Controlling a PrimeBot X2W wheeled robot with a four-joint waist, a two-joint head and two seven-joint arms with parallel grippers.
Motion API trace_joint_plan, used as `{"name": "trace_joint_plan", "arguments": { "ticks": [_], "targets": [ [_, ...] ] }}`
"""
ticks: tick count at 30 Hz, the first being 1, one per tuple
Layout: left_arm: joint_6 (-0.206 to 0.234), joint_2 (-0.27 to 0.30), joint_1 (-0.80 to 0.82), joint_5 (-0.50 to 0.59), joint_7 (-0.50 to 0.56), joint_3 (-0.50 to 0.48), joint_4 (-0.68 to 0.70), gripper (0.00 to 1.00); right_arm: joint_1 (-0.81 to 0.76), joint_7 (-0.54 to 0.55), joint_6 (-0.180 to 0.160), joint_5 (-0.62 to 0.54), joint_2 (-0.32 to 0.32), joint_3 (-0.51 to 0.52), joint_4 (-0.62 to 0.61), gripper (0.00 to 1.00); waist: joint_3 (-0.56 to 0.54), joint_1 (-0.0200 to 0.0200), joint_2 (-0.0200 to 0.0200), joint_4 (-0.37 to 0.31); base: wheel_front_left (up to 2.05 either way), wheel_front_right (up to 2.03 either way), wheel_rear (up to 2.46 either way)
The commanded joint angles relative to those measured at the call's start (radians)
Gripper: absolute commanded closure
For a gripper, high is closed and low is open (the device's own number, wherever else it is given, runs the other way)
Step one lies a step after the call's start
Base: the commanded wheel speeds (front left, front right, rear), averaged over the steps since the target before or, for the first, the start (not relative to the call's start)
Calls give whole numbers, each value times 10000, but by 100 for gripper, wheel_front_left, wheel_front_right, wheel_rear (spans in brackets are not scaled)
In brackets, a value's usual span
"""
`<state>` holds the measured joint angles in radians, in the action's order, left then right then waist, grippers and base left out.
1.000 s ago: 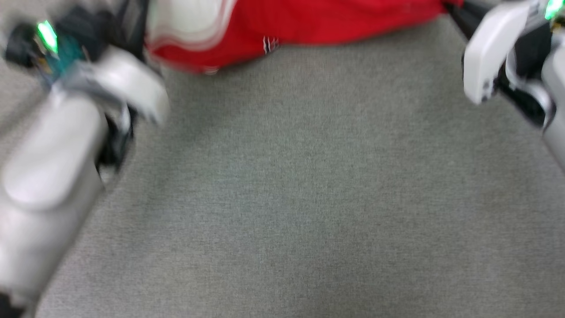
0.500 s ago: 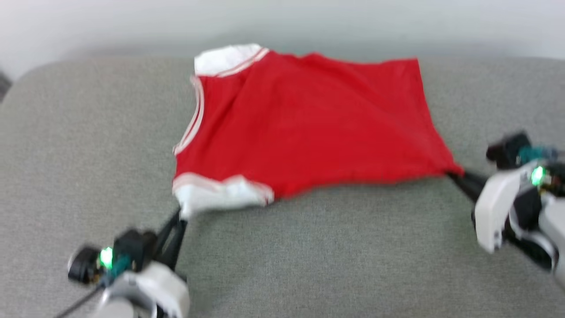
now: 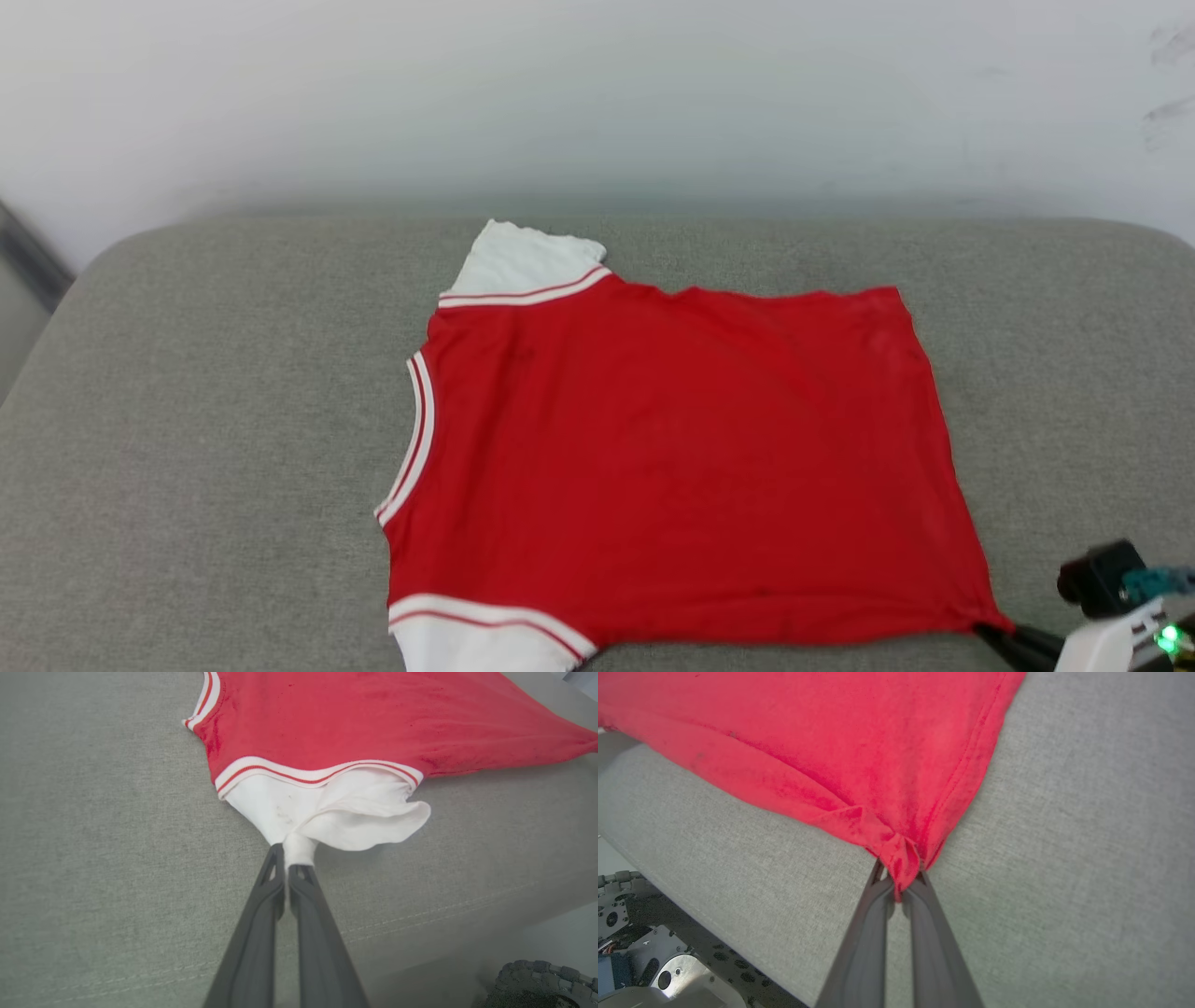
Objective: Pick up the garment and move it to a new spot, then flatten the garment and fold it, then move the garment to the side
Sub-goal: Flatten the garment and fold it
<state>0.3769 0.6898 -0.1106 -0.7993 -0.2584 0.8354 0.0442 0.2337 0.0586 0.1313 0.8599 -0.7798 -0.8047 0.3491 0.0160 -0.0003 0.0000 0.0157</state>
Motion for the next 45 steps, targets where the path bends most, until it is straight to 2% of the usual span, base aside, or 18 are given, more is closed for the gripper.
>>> {"name": "trace_joint_plan", "arguments": {
  "ticks": [1,9,17,25,32,39,45],
  "targets": [
    [66,0,-249,-81,-13,66,58,100,-336,26,-11,-107,-50,129,-144,100,-106,3,0,4,0,0,0],
    [217,-49,-517,-44,-11,150,81,100,-1779,363,-11,-702,294,1498,-830,100,-172,3,0,29,0,0,0],
    [-179,161,1300,575,47,-248,-52,100,-1538,853,-11,-1333,863,3046,-1593,100,190,3,0,36,0,0,0],
    [-870,280,3585,1063,249,-710,-598,100,-722,1466,-11,-1809,1283,4043,-2326,100,1221,3,0,-206,0,0,0],
    [-1568,137,5346,1310,532,-829,-1663,100,486,2012,-11,-2075,1709,4124,-2210,100,2286,3,0,-484,0,0,0],
    [-2425,-293,6468,1332,685,-613,-3434,100,1653,2373,-11,-2282,1874,3884,-1205,100,3080,3,0,-544,0,0,0],
    [-3168,-706,6990,1330,558,-389,-5333,100,2368,2551,-11,-2314,1977,3294,-378,100,3450,3,0,-533,0,0,0]
  ]
}}
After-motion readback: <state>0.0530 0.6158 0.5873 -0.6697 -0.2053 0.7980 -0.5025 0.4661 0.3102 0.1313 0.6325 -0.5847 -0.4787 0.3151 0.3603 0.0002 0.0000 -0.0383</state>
